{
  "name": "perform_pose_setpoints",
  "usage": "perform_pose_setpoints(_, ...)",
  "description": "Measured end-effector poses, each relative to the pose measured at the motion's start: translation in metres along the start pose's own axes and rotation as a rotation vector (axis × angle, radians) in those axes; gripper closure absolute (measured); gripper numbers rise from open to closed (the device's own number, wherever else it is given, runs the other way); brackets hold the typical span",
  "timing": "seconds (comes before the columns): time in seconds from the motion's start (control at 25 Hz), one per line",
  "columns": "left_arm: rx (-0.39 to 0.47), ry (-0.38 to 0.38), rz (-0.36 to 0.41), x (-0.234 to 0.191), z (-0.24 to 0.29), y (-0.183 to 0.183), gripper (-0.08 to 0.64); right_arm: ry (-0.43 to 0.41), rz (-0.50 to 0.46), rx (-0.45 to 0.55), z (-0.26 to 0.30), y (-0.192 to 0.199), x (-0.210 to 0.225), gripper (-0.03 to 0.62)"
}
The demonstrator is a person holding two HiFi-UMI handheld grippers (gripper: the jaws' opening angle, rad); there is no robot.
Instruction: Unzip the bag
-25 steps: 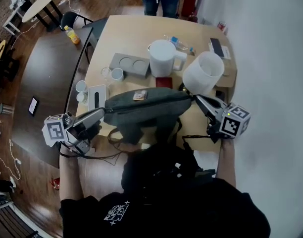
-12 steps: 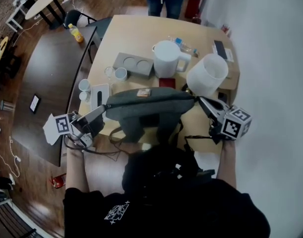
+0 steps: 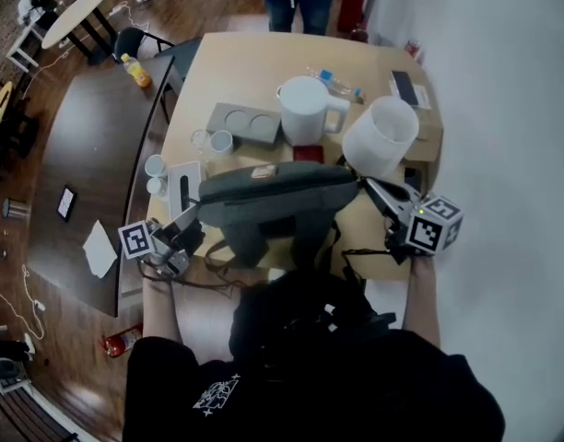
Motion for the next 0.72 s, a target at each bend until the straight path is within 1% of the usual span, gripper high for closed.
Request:
perform_pose_setpoints(0.04,0.000,-0.059,-0.003,-0.007,-0.008,0.000,0.565,0.012,-0.006,-0.005,-0.002,0.000,0.001,0.572)
perform_pose_setpoints(0.08,0.005,-0.089,-0.007,-0.011,-0.019,0.001,0.565,0.023,-0.009,-0.013,-0.004,0.001,0.001,0.572)
perform_pose_setpoints(0.12,0.010,-0.093,-0.002,-0.011,-0.027,0.001,0.565,0.025,-0.008,-0.021,-0.006,0.002,0.003,0.572)
perform_pose_setpoints(0.2,0.005,-0.055,0.036,-0.001,-0.029,0.002,0.565,0.009,0.006,-0.026,-0.005,0.003,0.004,0.572)
perform_pose_setpoints(0.28,-0.020,-0.008,0.078,0.015,-0.011,0.004,0.565,0.012,0.009,-0.032,0.000,0.008,0.005,0.572)
perform_pose_setpoints(0.36,-0.027,0.009,0.105,0.026,0.003,0.008,0.565,0.010,0.001,-0.028,0.003,0.012,0.005,0.572)
perform_pose_setpoints(0.48,0.006,0.011,0.136,0.031,0.002,0.011,0.565,-0.024,-0.023,-0.041,0.004,0.012,0.002,0.569)
perform_pose_setpoints(0.56,0.023,0.008,0.182,0.035,0.000,0.013,0.565,-0.039,-0.078,-0.060,0.002,0.010,-0.002,0.561)
perform_pose_setpoints(0.6,0.030,0.002,0.210,0.038,0.000,0.014,0.565,-0.044,-0.107,-0.054,0.000,0.008,-0.005,0.556)
perform_pose_setpoints(0.68,0.059,-0.023,0.264,0.046,-0.003,0.014,0.565,-0.072,-0.122,-0.001,-0.008,0.001,-0.011,0.483)
perform_pose_setpoints(0.72,0.083,-0.041,0.295,0.052,-0.006,0.012,0.565,-0.087,-0.118,0.035,-0.014,-0.004,-0.014,0.480)
Point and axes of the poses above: the fingertips, and each gripper's own axes: z forward along the fingers, x to its right, y out of its underside, the point moved 7 cm from there along -z, backward along the fingers, and after that the axes turned 1 degree about x, right-handed, at the moved point
